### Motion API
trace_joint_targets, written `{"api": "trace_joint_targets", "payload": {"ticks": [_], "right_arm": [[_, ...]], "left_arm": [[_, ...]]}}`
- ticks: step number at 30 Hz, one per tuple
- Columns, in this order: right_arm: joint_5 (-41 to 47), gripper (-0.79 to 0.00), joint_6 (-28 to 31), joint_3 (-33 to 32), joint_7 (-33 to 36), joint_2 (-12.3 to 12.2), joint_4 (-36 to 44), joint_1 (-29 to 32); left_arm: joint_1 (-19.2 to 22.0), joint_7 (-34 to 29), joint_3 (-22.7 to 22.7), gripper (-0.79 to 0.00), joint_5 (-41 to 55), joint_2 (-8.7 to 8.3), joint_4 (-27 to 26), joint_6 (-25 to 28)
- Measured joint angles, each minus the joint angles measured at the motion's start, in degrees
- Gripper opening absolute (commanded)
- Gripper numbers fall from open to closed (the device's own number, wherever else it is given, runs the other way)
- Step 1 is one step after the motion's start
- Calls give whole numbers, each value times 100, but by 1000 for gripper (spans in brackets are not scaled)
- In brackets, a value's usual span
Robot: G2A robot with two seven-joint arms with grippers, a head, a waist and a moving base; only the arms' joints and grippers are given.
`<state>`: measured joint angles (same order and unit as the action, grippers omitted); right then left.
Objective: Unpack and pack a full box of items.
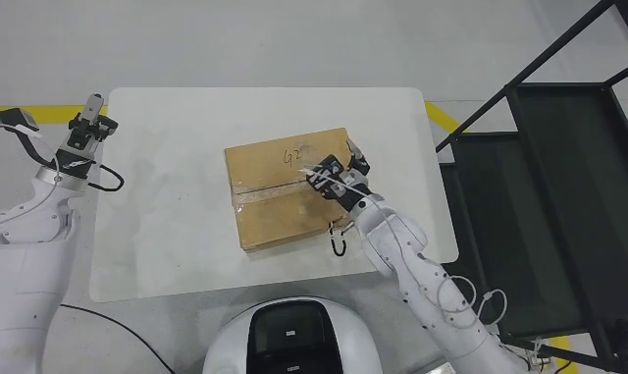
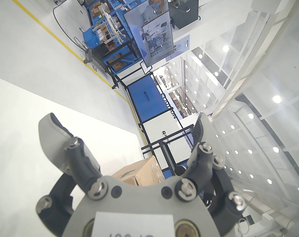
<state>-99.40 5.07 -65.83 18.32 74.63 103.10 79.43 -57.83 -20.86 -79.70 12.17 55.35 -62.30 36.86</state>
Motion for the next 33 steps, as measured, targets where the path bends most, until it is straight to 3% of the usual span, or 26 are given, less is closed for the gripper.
{"api": "trace_joint_targets", "payload": {"ticks": [9, 15, 16, 19, 24, 33], "right_arm": [[1648, 0, 1123, -311, -756, -21, -289, -7], [1944, 0, 1272, -269, -661, -11, -574, -159], [1932, -28, 1268, -233, -590, -7, -601, -205], [1857, -471, 1154, -135, -387, 8, -616, -298], [1679, -785, 901, -59, -103, 19, -576, -348], [1301, -785, 546, 25, 303, 16, -299, -196]], "left_arm": [[0, 0, 0, 0, 0, 0, 0, 0], [0, 0, 0, 0, 0, 0, 0, 0], [0, 0, 0, 0, 0, 0, 0, 0], [0, 0, 0, 0, 0, 0, 0, 0], [0, 0, 0, 0, 0, 0, 0, 0], [0, 0, 0, 0, 0, 0, 0, 0]]}}
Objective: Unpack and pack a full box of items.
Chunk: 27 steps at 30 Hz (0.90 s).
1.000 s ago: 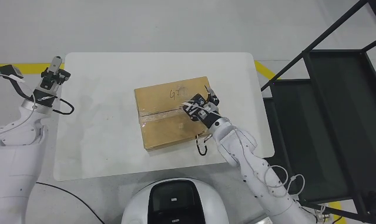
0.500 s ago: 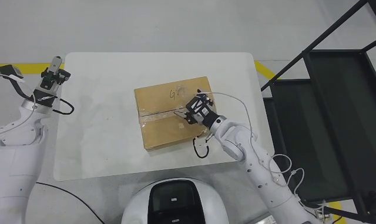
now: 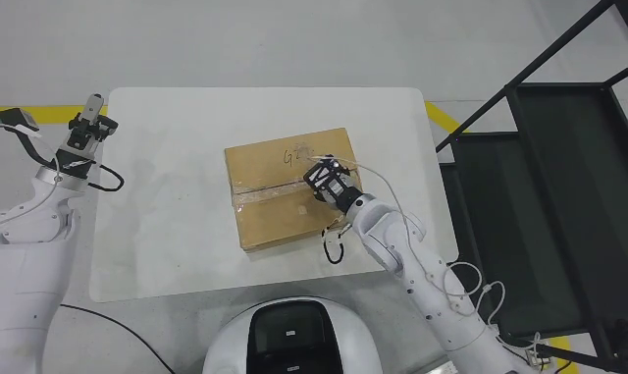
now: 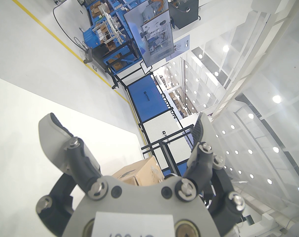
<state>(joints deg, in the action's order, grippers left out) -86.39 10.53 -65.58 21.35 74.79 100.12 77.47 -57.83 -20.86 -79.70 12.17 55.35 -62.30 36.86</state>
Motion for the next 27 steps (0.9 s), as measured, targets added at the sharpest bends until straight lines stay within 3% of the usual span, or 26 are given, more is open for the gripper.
{"api": "trace_joint_targets", "payload": {"ticks": [12, 27], "right_arm": [[86, -785, 13, 28, -43, -2, 105, 144], [454, -785, 1050, -350, -2571, -97, 235, 226]], "left_arm": [[0, 0, 0, 0, 0, 0, 0, 0], [0, 0, 0, 0, 0, 0, 0, 0]]}}
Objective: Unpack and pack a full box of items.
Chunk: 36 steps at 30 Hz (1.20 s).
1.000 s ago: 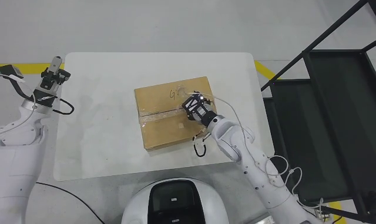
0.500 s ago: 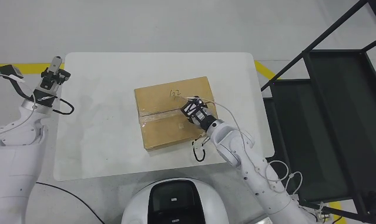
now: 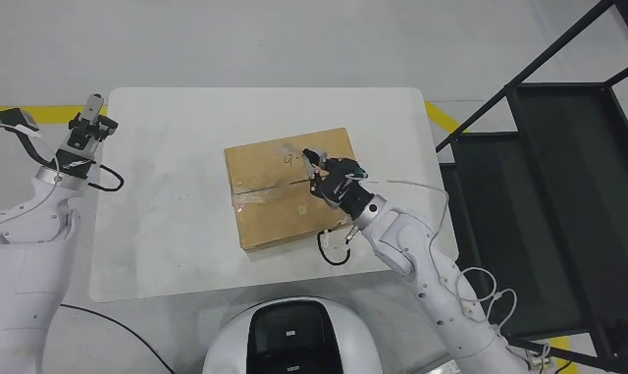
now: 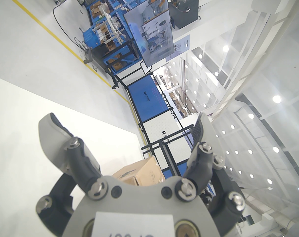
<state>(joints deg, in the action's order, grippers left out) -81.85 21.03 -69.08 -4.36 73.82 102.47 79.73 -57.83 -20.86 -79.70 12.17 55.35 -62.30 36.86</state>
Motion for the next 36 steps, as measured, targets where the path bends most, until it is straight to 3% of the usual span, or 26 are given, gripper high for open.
{"api": "trace_joint_targets", "payload": {"ticks": [8, 18, 30, 36], "right_arm": [[260, -785, 486, -103, -804, -27, -264, -160], [364, -785, 1041, -263, -1159, -86, -259, -326], [784, -785, 1082, -89, -519, -80, -369, -457], [1442, -785, 2012, -127, -1097, -99, -802, -651]], "left_arm": [[0, 0, 0, 0, 0, 0, 0, 0], [0, 0, 0, 0, 0, 0, 0, 0], [0, 0, 0, 0, 0, 0, 0, 0], [0, 0, 0, 0, 0, 0, 0, 0]]}}
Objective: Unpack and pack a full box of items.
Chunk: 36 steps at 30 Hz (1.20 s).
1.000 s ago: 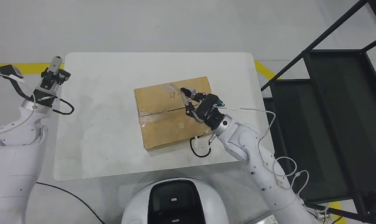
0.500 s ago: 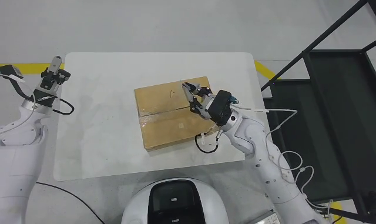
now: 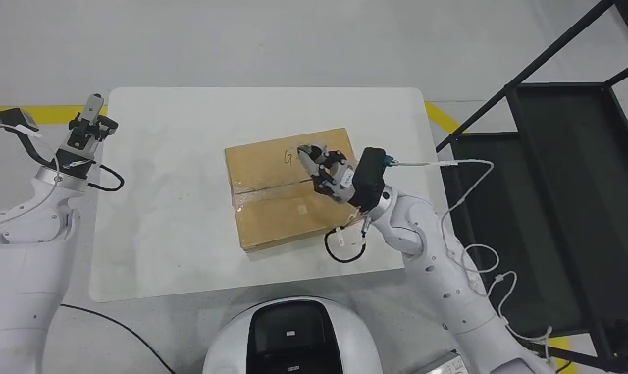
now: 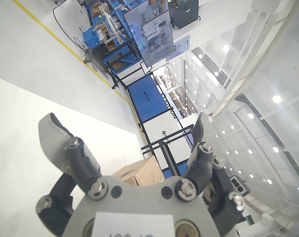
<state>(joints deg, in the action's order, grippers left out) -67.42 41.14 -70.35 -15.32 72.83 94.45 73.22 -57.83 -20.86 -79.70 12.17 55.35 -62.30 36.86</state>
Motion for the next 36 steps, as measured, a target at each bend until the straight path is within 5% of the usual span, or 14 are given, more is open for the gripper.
{"api": "trace_joint_targets", "payload": {"ticks": [3, 11, 30, 36], "right_arm": [[64, -785, 96, -52, 39, -13, -90, -93], [267, -785, -778, -151, 985, -21, -317, 12], [-366, -785, -1859, -441, 1567, -107, -66, 508], [-349, -785, -1886, -469, 1267, -121, -35, 774]], "left_arm": [[0, 0, 0, 0, 0, 0, 0, 0], [0, 0, 0, 0, 0, 0, 0, 0], [0, 0, 0, 0, 0, 0, 0, 0], [0, 0, 0, 0, 0, 0, 0, 0]]}}
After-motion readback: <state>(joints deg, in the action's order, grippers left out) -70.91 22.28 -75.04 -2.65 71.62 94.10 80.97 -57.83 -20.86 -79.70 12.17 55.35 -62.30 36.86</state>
